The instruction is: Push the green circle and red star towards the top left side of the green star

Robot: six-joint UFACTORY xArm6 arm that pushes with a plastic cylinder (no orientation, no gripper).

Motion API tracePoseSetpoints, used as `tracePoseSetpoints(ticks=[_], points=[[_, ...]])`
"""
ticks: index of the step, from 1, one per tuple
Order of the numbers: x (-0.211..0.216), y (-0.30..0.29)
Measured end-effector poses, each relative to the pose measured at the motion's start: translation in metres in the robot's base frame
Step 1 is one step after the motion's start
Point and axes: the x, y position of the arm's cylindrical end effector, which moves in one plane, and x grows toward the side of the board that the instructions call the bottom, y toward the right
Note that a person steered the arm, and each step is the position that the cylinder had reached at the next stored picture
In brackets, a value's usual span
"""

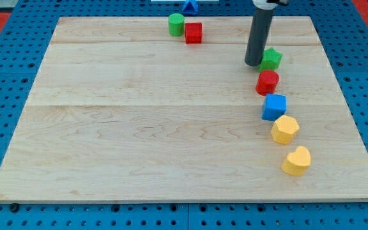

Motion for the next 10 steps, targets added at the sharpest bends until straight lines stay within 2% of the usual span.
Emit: tracePoseSetpoints(ticks=[2, 3, 4, 5, 7, 9, 10], points=[[-0.003, -0.111], [-0.025, -0.174], [-0.070, -0.209], [-0.091, -0.224], [-0.140, -0.203], [-0.117, -0.120], [-0.099, -0.101]])
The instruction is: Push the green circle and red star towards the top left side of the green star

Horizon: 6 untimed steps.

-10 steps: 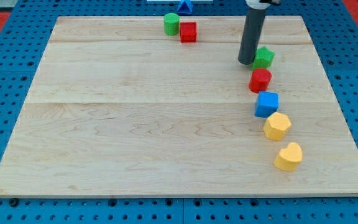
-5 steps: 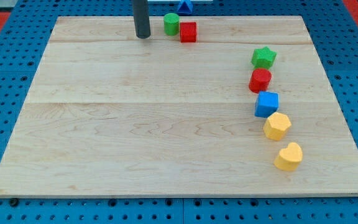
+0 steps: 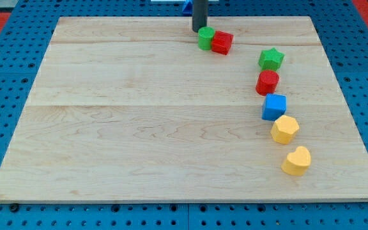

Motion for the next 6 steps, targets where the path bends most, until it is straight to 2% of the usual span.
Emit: tracePoseSetpoints(ticks=[1, 3, 6], points=[[0.009, -0.015], [0.061, -0.013], [0.056, 0.007]])
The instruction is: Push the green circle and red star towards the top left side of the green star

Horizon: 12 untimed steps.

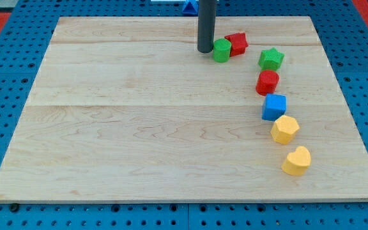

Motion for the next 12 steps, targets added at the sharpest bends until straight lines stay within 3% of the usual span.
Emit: tracePoseSetpoints(ticks=[2, 4, 7, 8, 9, 11, 12], points=[[-0.037, 0.013], [-0.041, 0.051], [0.035, -0.010], [0.047, 0.041], [0.032, 0.045], [-0.008, -0.002], [-0.023, 0.012]])
